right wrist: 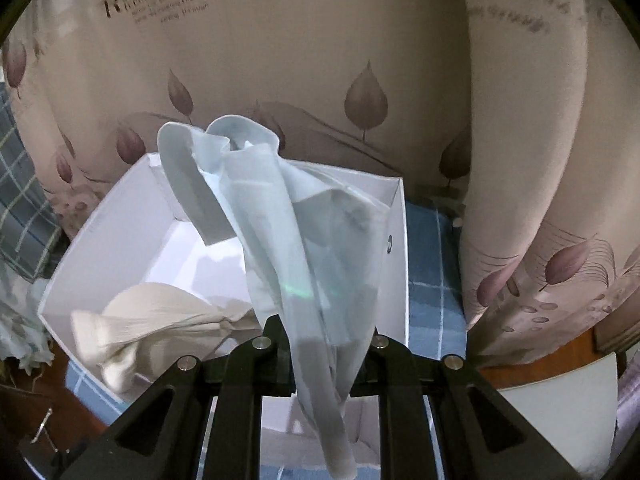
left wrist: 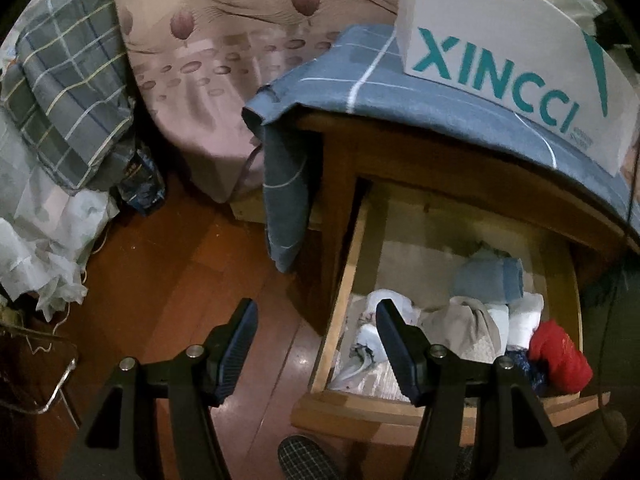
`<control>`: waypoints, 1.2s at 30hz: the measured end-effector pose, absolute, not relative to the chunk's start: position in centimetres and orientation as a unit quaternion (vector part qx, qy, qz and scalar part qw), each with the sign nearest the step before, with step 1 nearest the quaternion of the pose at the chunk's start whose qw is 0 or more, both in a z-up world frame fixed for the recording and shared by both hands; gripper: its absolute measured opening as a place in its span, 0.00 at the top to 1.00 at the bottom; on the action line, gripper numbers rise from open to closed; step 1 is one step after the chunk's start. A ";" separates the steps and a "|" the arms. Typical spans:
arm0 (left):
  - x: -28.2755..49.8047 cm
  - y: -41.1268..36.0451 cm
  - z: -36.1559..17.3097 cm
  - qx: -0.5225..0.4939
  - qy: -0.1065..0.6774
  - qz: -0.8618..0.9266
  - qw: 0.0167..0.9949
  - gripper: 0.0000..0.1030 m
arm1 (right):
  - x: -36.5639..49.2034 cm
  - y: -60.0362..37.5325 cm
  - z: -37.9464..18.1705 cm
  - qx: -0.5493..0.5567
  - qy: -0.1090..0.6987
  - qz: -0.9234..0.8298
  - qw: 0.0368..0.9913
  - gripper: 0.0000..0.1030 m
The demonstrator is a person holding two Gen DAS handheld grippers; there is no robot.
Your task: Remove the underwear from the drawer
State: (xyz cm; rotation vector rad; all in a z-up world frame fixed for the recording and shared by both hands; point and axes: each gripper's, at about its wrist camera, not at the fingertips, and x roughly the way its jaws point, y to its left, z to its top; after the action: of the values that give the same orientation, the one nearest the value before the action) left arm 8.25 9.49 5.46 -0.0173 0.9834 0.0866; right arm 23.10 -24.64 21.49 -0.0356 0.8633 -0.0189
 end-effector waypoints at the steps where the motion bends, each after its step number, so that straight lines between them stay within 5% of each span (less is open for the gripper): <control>1: 8.2 9.3 5.4 -0.003 0.472 0.040 0.881 0.39 | 23.3 -24.7 21.0 -0.016 0.422 -0.012 0.906 0.86; 9: 8.5 9.0 5.1 0.001 0.478 0.034 0.878 0.39 | 23.3 -25.8 19.7 0.016 0.428 -0.019 0.904 0.73; 13: 8.6 9.3 4.8 -0.005 0.485 0.036 0.874 0.39 | 22.4 -26.5 20.6 0.041 0.420 -0.003 0.906 0.57; 25: 8.8 10.1 4.5 -0.031 0.500 0.022 0.865 0.39 | 11.7 -26.5 24.0 0.013 0.402 0.065 0.913 0.48; 36: 8.3 7.6 4.1 0.038 0.527 -0.028 0.849 0.39 | 2.6 -25.3 15.4 -0.047 0.502 0.121 0.855 0.48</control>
State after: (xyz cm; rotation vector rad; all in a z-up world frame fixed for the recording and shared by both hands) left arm 8.31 7.62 4.06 0.0801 1.1102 -0.0599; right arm 2.64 -25.29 15.38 -0.0985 1.0556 0.2539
